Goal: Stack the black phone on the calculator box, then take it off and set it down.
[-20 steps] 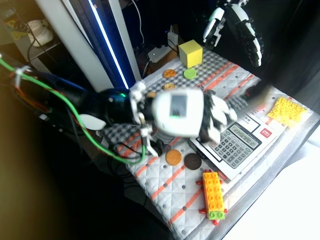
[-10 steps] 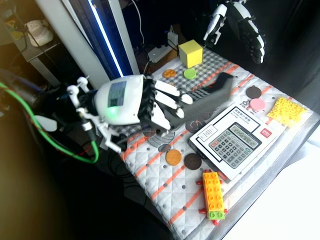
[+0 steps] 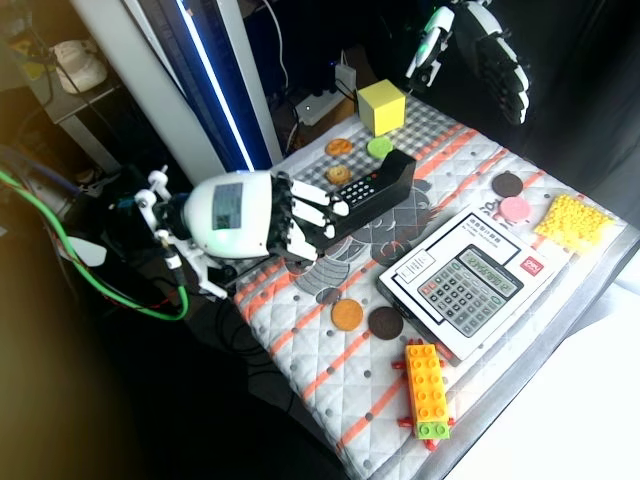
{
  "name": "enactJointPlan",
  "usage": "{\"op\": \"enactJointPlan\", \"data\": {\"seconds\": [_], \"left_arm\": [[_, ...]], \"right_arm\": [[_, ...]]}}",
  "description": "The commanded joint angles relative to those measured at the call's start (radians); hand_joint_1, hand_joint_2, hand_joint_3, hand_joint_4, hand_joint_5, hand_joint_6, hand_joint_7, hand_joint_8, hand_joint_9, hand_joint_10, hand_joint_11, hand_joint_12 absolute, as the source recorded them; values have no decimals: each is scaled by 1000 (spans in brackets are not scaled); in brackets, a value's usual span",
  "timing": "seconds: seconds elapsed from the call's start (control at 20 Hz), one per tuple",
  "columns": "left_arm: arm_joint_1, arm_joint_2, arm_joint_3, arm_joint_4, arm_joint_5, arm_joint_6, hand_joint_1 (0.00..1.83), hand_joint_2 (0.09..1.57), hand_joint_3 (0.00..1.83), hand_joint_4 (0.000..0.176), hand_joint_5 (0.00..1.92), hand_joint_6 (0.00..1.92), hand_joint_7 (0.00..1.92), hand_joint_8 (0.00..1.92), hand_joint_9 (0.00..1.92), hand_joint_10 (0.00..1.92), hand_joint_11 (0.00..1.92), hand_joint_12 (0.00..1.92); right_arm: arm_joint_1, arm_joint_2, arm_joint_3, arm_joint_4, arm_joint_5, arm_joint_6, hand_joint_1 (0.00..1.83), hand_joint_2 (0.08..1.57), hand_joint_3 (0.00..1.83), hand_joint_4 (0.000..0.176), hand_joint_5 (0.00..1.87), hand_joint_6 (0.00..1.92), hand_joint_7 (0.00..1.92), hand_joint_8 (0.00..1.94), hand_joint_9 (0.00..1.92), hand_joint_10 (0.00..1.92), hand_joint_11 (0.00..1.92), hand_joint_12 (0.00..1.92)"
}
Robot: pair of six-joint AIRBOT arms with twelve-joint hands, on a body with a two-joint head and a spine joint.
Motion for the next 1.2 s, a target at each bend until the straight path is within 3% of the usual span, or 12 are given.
{"op": "enactJointPlan", "data": {"seconds": [0.0,0.05,0.1,0.2,0.3,0.4,0.7,0.8,0.85,0.95,1.0,1.15], "left_arm": [[-6,8,0,3,-130,-15,618,937,0,155,0,0,0,0,0,0,0,0],[-6,7,-1,2,-132,-16,618,937,0,155,0,0,0,0,0,0,0,0],[-5,7,-1,2,-132,-16,575,959,8,146,0,0,0,0,0,0,0,0],[4,6,-7,0,-140,-19,622,960,5,133,0,0,0,0,0,0,0,0],[20,7,-7,-2,-164,-47,603,961,4,135,0,0,0,0,0,0,0,0],[39,9,-5,-2,-200,-85,584,945,0,137,0,0,0,0,0,0,0,0],[50,20,-8,5,-274,-114,578,951,10,144,0,0,25,9,0,0,0,0],[50,29,-11,15,-311,-125,519,961,11,121,11,4,83,21,36,11,3,1],[50,32,-12,20,-331,-132,480,990,19,145,1,0,79,11,16,1,0,0],[50,36,-17,28,-365,-139,409,1031,32,126,0,0,64,3,2,0,0,0],[52,36,-22,33,-383,-142,331,1037,21,88,1,0,35,0,0,0,0,0],[60,35,-33,48,-420,-168,294,1083,10,77,25,2,96,6,56,9,0,0]], "right_arm": [[-2,2,5,11,84,0,1138,1173,1,0,854,1138,833,363,952,0,639,673],[-8,2,5,11,79,0,1138,1173,1,0,854,1138,833,363,952,0,639,673],[-11,3,5,12,79,0,1055,1150,0,0,665,441,703,106,748,0,519,557],[-24,5,-3,16,79,1,608,1179,8,7,366,28,329,5,343,1,309,341],[-32,13,-15,21,97,2,402,1179,5,115,123,0,114,0,103,0,113,234],[-45,20,-25,43,140,2,318,1117,0,170,4,0,4,0,3,0,5,81],[-87,44,-48,94,264,2,354,1011,0,176,0,0,0,0,0,0,0,0],[-114,58,-60,121,330,2,398,1014,0,176,0,0,0,0,0,0,0,0],[-126,64,-66,134,365,2,457,1022,1,176,0,0,0,0,0,0,0,0],[-149,71,-74,161,417,2,416,1020,0,176,0,0,0,0,0,0,0,0],[-168,73,-79,184,454,1,418,1070,20,165,0,0,0,0,0,0,23,10],[-258,77,-105,271,565,0,473,1114,21,169,0,0,0,0,2,1,41,18]]}}
